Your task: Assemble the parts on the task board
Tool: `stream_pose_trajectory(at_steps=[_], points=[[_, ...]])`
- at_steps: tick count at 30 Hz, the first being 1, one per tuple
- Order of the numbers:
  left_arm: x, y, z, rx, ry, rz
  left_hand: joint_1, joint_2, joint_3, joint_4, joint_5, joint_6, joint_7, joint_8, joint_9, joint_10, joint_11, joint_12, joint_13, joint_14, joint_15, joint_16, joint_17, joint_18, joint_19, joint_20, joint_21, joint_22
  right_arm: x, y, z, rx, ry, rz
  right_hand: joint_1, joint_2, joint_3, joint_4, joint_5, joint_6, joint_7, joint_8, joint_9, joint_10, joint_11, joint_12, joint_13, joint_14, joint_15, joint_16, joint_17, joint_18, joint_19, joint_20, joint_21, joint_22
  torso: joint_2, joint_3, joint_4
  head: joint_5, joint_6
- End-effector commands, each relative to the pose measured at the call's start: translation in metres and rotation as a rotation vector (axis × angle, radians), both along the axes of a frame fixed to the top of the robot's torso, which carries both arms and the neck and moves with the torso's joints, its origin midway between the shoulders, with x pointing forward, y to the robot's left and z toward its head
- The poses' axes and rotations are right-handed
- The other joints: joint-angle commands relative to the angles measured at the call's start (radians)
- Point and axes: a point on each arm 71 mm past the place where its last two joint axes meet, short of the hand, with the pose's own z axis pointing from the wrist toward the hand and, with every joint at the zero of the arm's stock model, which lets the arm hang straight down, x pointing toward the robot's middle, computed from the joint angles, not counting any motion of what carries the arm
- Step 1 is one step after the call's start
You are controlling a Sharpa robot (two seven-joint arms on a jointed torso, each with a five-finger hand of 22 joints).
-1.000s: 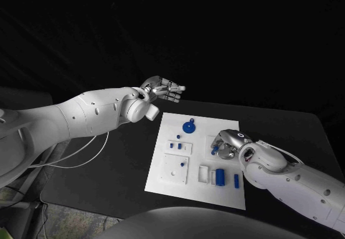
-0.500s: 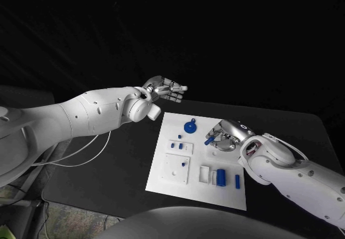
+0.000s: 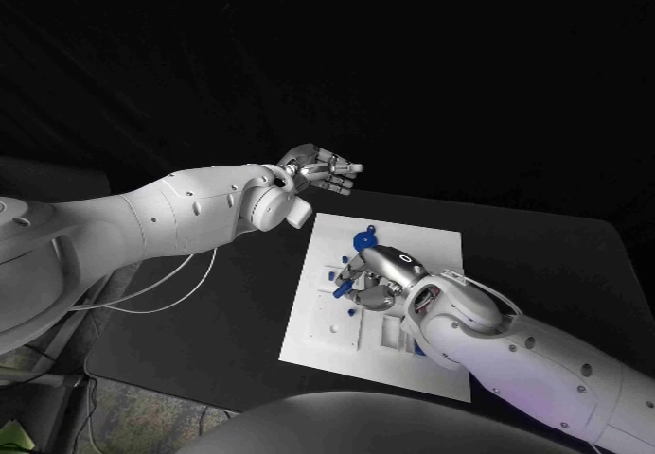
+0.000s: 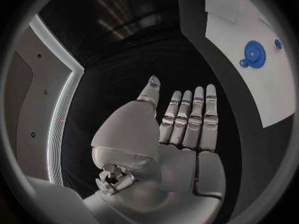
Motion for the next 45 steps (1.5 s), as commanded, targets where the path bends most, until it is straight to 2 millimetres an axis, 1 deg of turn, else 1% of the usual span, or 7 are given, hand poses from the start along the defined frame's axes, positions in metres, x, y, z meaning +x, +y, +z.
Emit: stream_pose_trajectory(at_steps=[1, 5, 8, 13, 19, 24, 45], points=[[-0.001, -0.006, 0.0, -0.01, -0.003, -0.028, 0.002, 0.009, 0.001, -0.003, -0.002, -0.002, -0.005, -0.002, 0.0, 0.001, -0.003, 0.001, 0.0, 0.001, 0.0, 0.004, 0.001, 0.014, -0.001, -0.001, 0.002, -0.001, -0.006, 0.011, -0.003, -0.014, -0.031, 0.058, 0.0, 0.009, -0.004, -0.005, 0.007, 0.003, 0.004, 0.003, 0.002, 0.037, -0.03, 0.003, 0.001, -0.002, -0.003, -0.006, -0.001, 0.016, -0.006, 0.001, 0.004, 0.02, 0.001, -0.0017, 0.0, 0.006, -0.002], [-0.002, -0.01, 0.0, -0.014, 0.0, -0.04, 0.002, 0.01, 0.001, -0.003, -0.002, -0.002, -0.005, -0.002, 0.0, 0.001, -0.003, 0.001, 0.0, 0.001, 0.0, 0.004, 0.001, 0.014, -0.001, -0.001, 0.002, -0.001, -0.016, 0.026, -0.013, -0.045, -0.022, 0.102, -0.002, 0.013, -0.007, -0.009, 0.009, 0.002, 0.004, 0.003, 0.003, 0.035, -0.03, 0.004, 0.001, -0.002, -0.002, -0.006, -0.001, 0.016, -0.009, 0.002, 0.005, 0.019, 0.0, -0.0012, 0.0012, 0.007, -0.005], [-0.002, -0.012, 0.0, -0.017, 0.004, -0.05, 0.005, 0.006, 0.001, -0.008, -0.002, -0.003, -0.005, -0.002, 0.0, 0.0, -0.003, 0.001, 0.0, 0.0, 0.0, 0.004, 0.001, 0.014, -0.002, -0.001, 0.001, -0.001, -0.019, 0.03, -0.02, -0.066, -0.018, 0.113, -0.004, 0.014, -0.008, -0.011, 0.011, 0.002, 0.004, 0.003, 0.004, 0.035, -0.029, 0.003, 0.001, -0.003, -0.002, -0.006, -0.001, 0.016, -0.009, 0.002, 0.006, 0.02, 0.0, -0.0004, 0.0009, 0.013, -0.008], [-0.002, -0.014, -0.001, -0.018, 0.011, -0.06, 0.004, 0.006, 0.0, -0.008, -0.002, -0.003, -0.005, -0.002, 0.0, 0.0, -0.003, 0.002, 0.0, -0.001, 0.0, 0.004, 0.001, 0.014, -0.002, -0.001, 0.001, -0.001, -0.02, 0.034, -0.027, -0.099, -0.02, 0.114, -0.006, 0.014, -0.004, -0.015, 0.015, 0.001, 0.004, 0.003, 0.005, 0.035, -0.029, 0.003, 0.001, -0.004, -0.002, -0.006, -0.001, 0.016, -0.01, 0.002, 0.008, 0.02, 0.001, 0.0004, 0.0002, 0.013, -0.01], [-0.003, -0.014, -0.001, -0.019, 0.012, -0.068, 0.011, 0.001, 0.0, -0.016, -0.002, -0.002, -0.005, -0.001, 0.0, 0.0, -0.003, 0.002, 0.0, -0.001, 0.0, 0.004, 0.001, 0.014, -0.003, 0.0, 0.001, -0.001, -0.023, 0.032, -0.036, -0.148, -0.038, 0.121, -0.007, 0.013, -0.003, -0.016, 0.018, 0.002, 0.004, 0.003, 0.005, 0.035, -0.029, 0.003, 0.001, -0.004, -0.002, -0.006, -0.001, 0.016, -0.011, 0.002, 0.01, 0.021, 0.0, 0.0, -0.0025, 0.019, -0.015], [-0.003, -0.015, -0.001, -0.019, 0.011, -0.072, 0.011, 0.0, 0.0, -0.017, -0.002, -0.001, -0.005, -0.001, 0.0, 0.0, -0.003, 0.001, 0.0, -0.001, 0.0, 0.004, 0.001, 0.014, -0.003, -0.001, 0.001, -0.001, -0.024, 0.028, -0.041, -0.18, -0.044, 0.115, -0.007, 0.012, 0.002, -0.019, 0.011, 0.003, 0.004, 0.003, 0.006, 0.037, -0.029, 0.003, 0.001, -0.003, -0.003, -0.004, -0.001, 0.016, -0.012, 0.002, 0.015, 0.021, 0.0, 0.0007, -0.0014, 0.023, -0.015], [-0.003, -0.014, -0.001, -0.017, 0.013, -0.072, 0.007, 0.003, 0.001, -0.02, -0.002, -0.001, -0.005, -0.002, 0.0, 0.0, -0.003, 0.001, 0.0, -0.002, 0.0, 0.004, 0.001, 0.014, -0.003, 0.0, 0.001, -0.001, -0.024, 0.019, -0.05, -0.244, -0.07, 0.087, -0.01, 0.008, 0.01, -0.018, 0.009, 0.007, 0.002, 0.003, 0.006, 0.04, -0.03, 0.003, 0.001, -0.002, -0.004, -0.001, 0.001, 0.015, -0.012, 0.001, 0.023, 0.02, 0.001, 0.0013, -0.0009, 0.022, -0.015]])
